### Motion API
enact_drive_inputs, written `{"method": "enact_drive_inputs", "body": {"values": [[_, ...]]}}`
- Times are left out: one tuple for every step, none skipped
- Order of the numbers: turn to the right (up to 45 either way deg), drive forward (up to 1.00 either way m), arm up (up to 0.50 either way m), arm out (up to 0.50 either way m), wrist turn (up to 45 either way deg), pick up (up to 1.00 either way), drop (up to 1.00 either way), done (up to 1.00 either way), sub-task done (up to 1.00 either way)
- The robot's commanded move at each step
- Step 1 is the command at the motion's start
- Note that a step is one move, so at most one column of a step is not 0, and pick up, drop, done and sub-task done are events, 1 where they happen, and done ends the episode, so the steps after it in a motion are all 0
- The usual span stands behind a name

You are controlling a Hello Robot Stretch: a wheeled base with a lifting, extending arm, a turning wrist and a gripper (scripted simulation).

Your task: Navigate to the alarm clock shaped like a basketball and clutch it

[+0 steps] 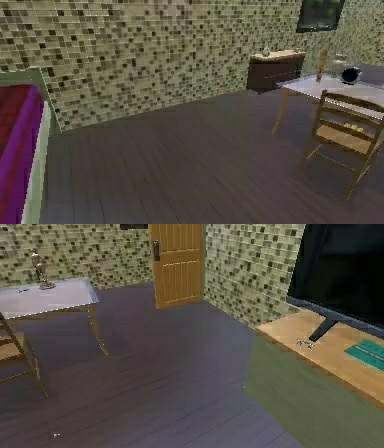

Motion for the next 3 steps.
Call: {"method": "enact_drive_inputs", "body": {"values": [[45.0, 0.00, 0.00, 0.00, 0.0, 0.00, 0.00, 0.00, 0.00], [30.0, 0.00, 0.00, 0.00, 0.0, 0.00, 0.00, 0.00, 0.00], [0.0, 1.00, 0.00, 0.00, 0.0, 0.00, 0.00, 0.00, 0.00]]}}
